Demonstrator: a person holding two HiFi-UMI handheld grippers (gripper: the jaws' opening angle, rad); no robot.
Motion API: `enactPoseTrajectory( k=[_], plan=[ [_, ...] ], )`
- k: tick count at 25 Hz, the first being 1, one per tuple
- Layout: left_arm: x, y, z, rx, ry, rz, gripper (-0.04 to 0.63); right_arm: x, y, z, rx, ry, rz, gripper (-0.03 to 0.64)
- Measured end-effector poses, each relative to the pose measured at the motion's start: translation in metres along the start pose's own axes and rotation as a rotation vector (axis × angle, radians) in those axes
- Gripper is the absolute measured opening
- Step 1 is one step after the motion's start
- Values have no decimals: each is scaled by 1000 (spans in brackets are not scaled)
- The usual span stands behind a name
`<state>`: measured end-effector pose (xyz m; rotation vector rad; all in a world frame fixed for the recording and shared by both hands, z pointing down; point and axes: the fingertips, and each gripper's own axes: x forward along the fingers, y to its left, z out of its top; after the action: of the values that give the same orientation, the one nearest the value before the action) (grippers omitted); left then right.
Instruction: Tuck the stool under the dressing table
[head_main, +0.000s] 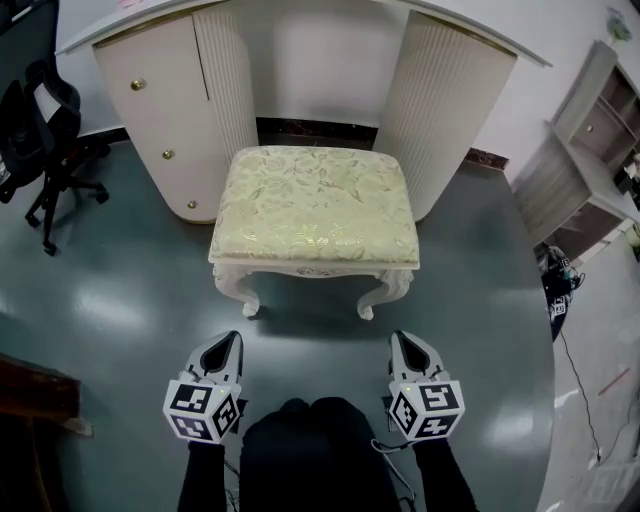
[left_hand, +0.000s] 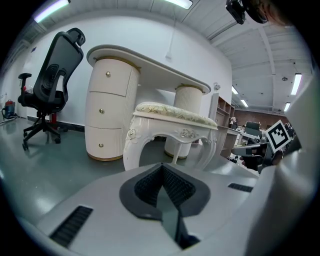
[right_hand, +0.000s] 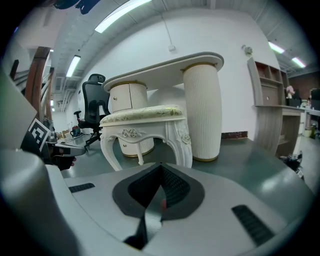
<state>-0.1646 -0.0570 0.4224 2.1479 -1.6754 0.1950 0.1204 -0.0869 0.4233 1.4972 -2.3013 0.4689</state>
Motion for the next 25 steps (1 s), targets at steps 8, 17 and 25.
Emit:
enactPoseTrajectory(
  k=[8,17,25],
  plan=[
    [31,19,-3,-13,16,14,8,32,-2,4,-61,22,-33,3],
    [59,38,-11,-27,31,44,8,58,-13,7,-92,16,-82,3],
    [75,47,-13,-21,57,65,8,74,-21,2,-97,15,-115,3]
  ],
)
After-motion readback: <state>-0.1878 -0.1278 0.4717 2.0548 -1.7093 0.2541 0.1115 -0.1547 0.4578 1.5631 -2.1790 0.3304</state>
